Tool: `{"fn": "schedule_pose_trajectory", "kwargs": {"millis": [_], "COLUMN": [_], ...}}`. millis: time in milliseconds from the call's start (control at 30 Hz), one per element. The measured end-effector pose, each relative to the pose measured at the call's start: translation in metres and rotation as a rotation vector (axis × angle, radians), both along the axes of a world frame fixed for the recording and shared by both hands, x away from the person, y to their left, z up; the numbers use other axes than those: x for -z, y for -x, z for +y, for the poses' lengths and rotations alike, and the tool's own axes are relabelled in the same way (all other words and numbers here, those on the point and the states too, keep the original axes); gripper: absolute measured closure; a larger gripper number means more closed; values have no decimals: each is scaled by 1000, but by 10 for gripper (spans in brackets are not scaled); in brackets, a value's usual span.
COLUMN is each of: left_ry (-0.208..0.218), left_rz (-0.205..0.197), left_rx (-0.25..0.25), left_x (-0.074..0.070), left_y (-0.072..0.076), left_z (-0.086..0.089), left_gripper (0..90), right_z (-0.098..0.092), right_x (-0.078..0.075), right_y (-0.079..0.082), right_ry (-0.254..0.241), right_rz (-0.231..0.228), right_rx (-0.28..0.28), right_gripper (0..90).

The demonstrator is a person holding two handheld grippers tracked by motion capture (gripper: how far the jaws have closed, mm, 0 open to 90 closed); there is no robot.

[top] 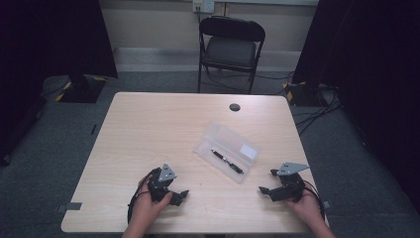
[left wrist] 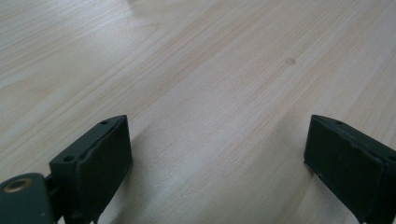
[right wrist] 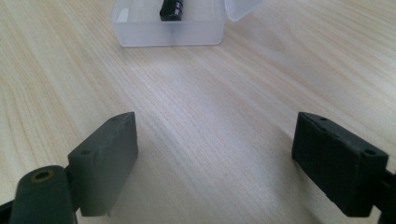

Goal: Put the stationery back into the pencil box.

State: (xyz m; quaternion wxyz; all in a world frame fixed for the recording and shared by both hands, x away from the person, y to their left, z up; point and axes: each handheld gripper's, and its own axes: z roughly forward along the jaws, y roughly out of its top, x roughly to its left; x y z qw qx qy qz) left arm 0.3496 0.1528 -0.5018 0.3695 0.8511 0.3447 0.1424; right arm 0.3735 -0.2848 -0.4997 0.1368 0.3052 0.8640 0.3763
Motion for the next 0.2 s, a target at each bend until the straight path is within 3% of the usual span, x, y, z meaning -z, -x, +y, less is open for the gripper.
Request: {"fn": "schedule_pose_trajectory", "kwargs": {"millis": [200], "left_ry": [-8], "left_rz": [-2], "left_rx": [13], "left_x": [0], "left_y": [-2], "left_z": [-2], "left_gripper": [43], "right_z": [-1], "right_x": [0], "right_y": [1], "right_ry": [0], "right_rz": [0], "right_rx": [14], "right_gripper": [136]}}
